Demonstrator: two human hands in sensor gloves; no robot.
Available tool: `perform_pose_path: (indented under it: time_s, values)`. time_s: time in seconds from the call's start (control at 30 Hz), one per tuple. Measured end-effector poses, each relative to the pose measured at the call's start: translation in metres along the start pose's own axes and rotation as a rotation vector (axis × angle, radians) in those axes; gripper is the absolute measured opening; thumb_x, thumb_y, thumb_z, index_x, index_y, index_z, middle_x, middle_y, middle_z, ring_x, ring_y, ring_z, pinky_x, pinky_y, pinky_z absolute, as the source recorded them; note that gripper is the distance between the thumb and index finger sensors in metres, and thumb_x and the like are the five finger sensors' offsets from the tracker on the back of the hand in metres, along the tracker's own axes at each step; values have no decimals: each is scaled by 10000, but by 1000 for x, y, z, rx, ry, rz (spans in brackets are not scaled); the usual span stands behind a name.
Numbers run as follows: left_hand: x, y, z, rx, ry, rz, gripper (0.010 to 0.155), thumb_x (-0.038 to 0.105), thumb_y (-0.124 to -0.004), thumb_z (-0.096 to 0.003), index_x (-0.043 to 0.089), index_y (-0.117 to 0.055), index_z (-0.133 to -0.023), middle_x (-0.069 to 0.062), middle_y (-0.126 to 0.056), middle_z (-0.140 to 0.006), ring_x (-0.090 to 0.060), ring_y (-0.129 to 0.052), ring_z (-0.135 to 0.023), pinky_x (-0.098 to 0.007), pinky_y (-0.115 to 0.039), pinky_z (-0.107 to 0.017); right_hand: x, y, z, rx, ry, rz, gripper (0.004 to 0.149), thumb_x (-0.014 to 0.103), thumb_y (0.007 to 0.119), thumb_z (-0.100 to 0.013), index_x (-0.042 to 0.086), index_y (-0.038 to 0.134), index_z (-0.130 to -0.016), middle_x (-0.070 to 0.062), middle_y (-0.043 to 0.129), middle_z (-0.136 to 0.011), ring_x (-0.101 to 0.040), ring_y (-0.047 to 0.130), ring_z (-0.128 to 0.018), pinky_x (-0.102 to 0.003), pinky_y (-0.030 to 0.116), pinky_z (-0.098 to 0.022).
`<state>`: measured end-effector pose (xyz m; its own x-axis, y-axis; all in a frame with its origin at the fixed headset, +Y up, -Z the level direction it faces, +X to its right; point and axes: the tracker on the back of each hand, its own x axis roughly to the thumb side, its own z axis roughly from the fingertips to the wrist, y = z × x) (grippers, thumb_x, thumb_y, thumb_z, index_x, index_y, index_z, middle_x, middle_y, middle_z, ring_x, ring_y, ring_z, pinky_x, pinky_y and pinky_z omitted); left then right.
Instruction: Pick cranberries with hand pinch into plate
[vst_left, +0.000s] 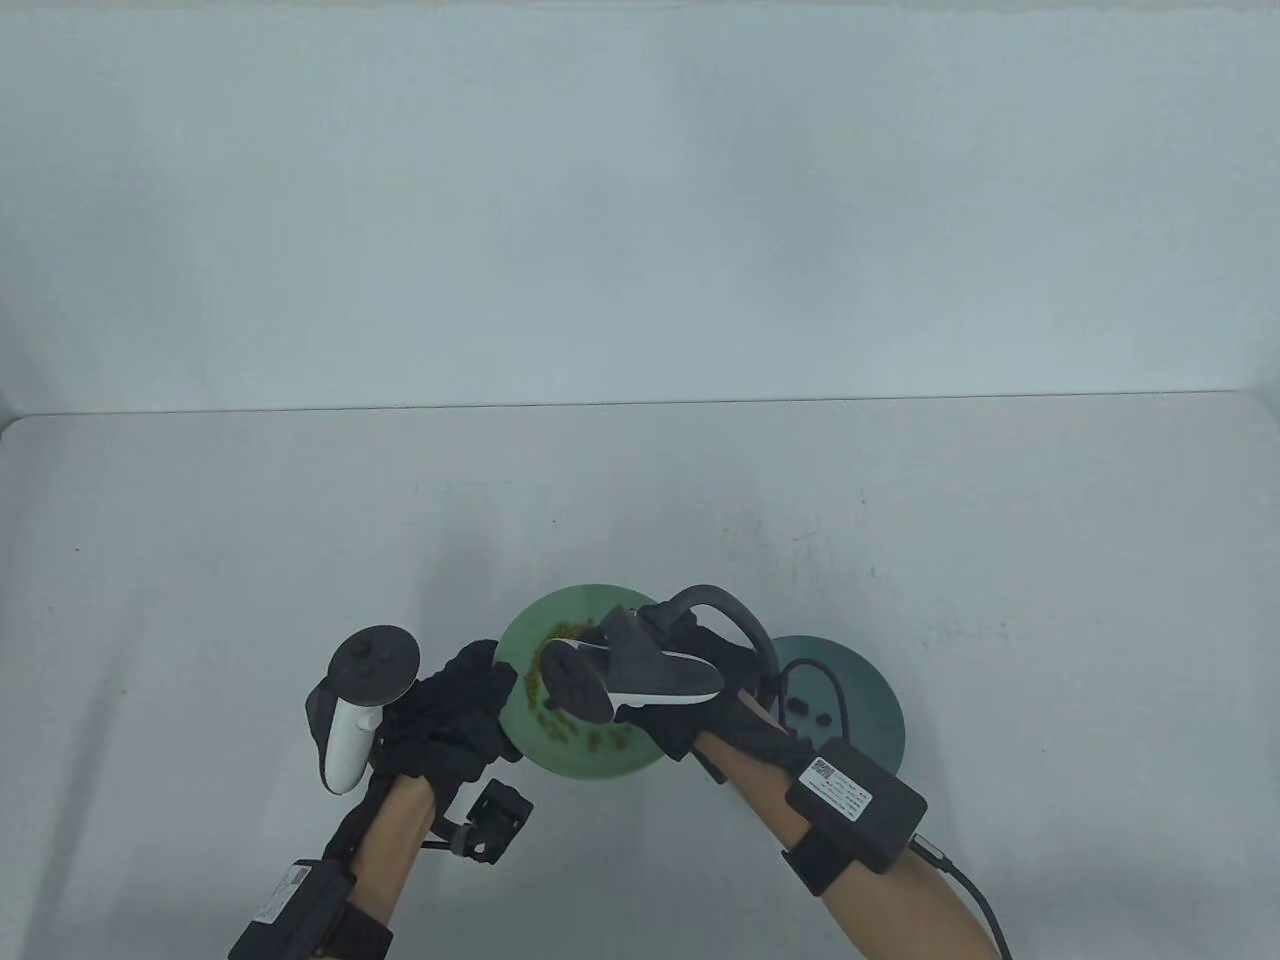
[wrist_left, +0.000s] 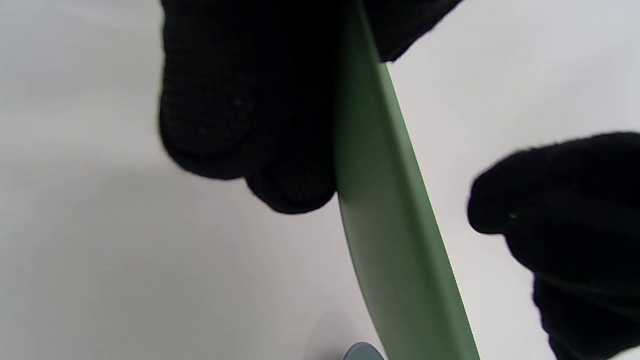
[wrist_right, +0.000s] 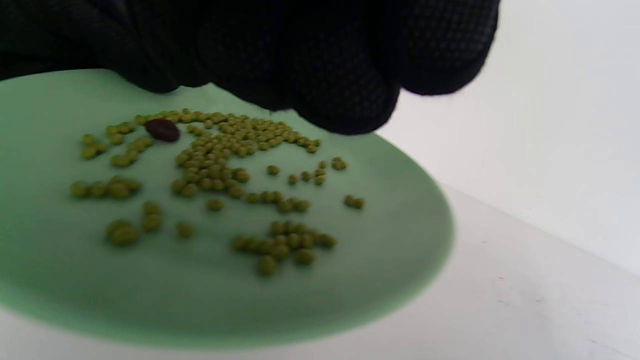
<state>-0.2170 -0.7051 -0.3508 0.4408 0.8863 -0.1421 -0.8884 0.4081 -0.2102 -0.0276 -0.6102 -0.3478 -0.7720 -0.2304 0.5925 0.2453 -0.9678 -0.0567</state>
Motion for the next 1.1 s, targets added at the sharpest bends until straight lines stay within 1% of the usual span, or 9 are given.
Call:
perform_pose_path:
  time_s: [0.13, 0.23, 0.53, 0.63, 0.7, 0.83, 1.1]
  values:
    - [0, 0, 0, 1, 1, 2, 521, 229, -660, -601, -52, -573, -1030, -191, -869, -789, -210, -1107, -437, -268, -979, -328, 11, 5, -6, 17, -48, -35, 481, 490, 744, -534, 250, 798, -947, 159, 930, -518, -74, 995, -447, -335, 881, -408]
    - [0, 0, 0, 2, 2, 2, 521, 229, -661, -600, -53, -575, -1029, -191, -869, -790, -210, -1107, -437, -268, -979, -328, 16, 7, -6, 10, -67, -32, 471, 485, 742, -537, 262, 794, -949, 161, 929, -519, -73, 995, -448, -335, 881, -410]
    - [1, 0, 0, 2, 3, 4, 521, 229, -661, -600, -55, -576, -1029, -192, -870, -789, -209, -1108, -436, -268, -979, -327, 17, 16, -10, 72, -82, -35, 485, 469, 720, -555, 266, 751, -995, 162, 928, -528, -74, 996, -460, -335, 879, -418]
    - [0, 0, 0, 2, 6, 0, 521, 230, -661, -600, -55, -577, -1029, -192, -869, -789, -209, -1107, -437, -268, -979, -327, 15, 15, -10, 90, -93, -54, 455, 466, 724, -555, 273, 782, -963, 159, 929, -529, -78, 995, -462, -339, 877, -421]
    - [0, 0, 0, 2, 8, 1, 521, 228, -661, -601, -57, -576, -1029, -193, -869, -789, -211, -1107, -437, -269, -979, -327, 14, 12, -9, 54, -79, -57, 448, 466, 728, -552, 268, 796, -948, 157, 930, -525, -78, 996, -459, -339, 878, -418]
    - [0, 0, -1, 0, 7, 3, 520, 229, -661, -601, -53, -574, -1029, -192, -869, -788, -210, -1107, -436, -267, -979, -327, 14, 8, -10, 27, -64, -48, 450, 471, 734, -547, 243, 818, -926, 157, 932, -522, -77, 996, -453, -338, 879, -414]
    - [1, -1, -1, -6, 4, 4, 520, 229, -661, -600, -53, -575, -1029, -192, -871, -787, -209, -1107, -435, -267, -979, -326, 22, 14, -16, 51, -69, -20, 447, 477, 738, -540, 231, 838, -899, 157, 933, -523, -77, 997, -452, -337, 881, -412]
